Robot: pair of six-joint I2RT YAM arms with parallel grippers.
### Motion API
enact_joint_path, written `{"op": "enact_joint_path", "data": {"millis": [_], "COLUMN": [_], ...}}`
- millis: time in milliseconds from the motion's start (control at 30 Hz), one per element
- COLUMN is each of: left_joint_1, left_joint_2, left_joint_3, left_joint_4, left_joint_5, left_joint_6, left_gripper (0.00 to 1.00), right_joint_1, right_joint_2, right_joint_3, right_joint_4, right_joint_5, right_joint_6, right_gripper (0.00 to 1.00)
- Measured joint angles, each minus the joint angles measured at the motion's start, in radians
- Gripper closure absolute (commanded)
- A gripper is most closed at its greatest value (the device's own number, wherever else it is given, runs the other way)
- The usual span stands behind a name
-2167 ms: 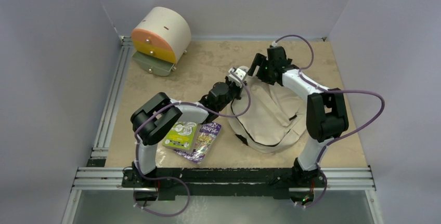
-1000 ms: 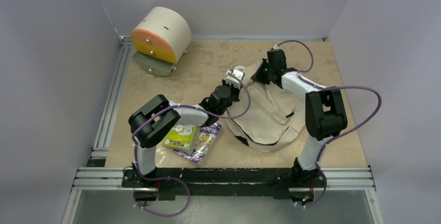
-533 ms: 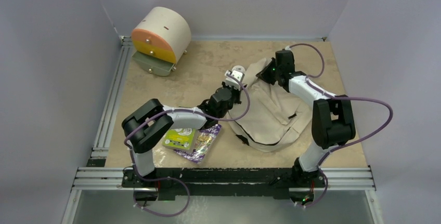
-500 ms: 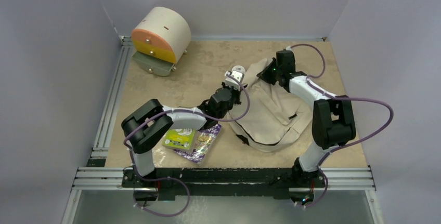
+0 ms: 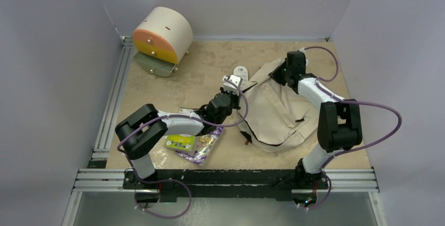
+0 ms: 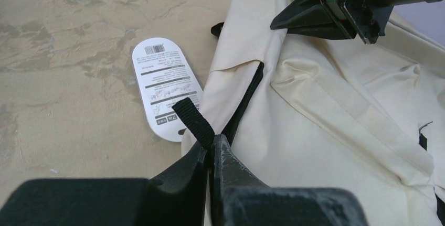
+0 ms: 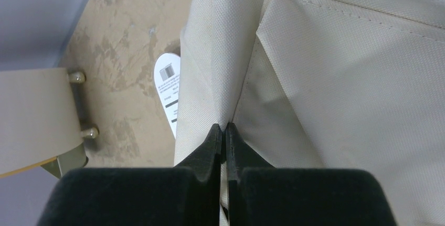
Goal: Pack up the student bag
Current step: Unzip the student bag at the center of the board.
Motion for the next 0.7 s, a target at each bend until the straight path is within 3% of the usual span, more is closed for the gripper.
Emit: {"op": "enact_joint_path", "data": {"millis": [700], "left_joint_1": [-0.077], "left_joint_2": [-0.201], "left_joint_3": [-0.159], "left_joint_4": [-0.085], "left_joint_5": [-0.008], "left_joint_6": [-0.094], "left_gripper": [1.0], "right_joint_1": [-0.04], "right_joint_2": [0.0], "right_joint_3": [-0.008], "right_joint_4": [-0.027], "right_joint_5": [-0.055], "right_joint_6": [-0.004], "right_gripper": [1.0]}}
